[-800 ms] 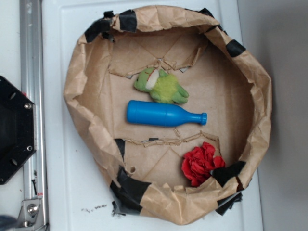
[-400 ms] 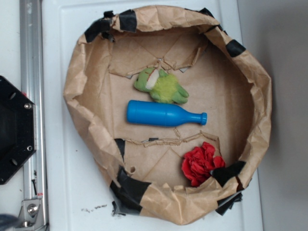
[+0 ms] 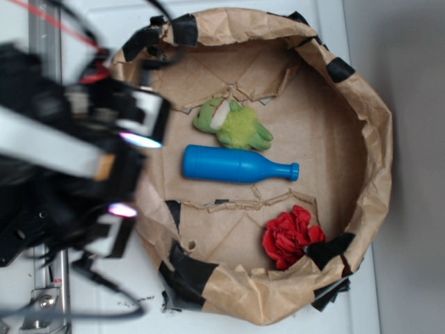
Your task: Grab the red paper.
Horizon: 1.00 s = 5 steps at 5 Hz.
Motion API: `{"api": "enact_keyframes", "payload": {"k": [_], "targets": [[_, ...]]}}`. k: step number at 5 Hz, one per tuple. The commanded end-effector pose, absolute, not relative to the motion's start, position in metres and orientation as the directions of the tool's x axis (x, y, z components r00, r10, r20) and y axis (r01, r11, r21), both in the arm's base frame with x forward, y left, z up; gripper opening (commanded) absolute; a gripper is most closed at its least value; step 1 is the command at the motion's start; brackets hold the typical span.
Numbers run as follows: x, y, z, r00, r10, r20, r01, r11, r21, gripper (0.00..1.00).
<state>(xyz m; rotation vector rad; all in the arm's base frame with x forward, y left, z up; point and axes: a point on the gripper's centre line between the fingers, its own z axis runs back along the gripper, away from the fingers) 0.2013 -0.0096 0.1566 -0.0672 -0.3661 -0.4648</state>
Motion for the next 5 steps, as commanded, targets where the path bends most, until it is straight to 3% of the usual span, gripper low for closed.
{"api": "enact_keyframes", "payload": {"k": [1,2,3,4,5], "targets": [[0.277,-0.014,0.127,0.675,-0.55,0.491,0.622,0.783,0.023,1.0],[0.294,-0.009,0.113,0.682,-0.565,0.465,0.626,0.779,0.029,1.0],[0.299,-0.011,0.124,0.689,-0.557,0.465,0.624,0.781,0.011,1.0],[0.295,0.0,0.151,0.747,-0.5,0.438,0.568,0.823,-0.029,1.0],[0.285,0.018,0.158,0.868,-0.41,0.279,0.439,0.897,-0.05,1.0]]}}
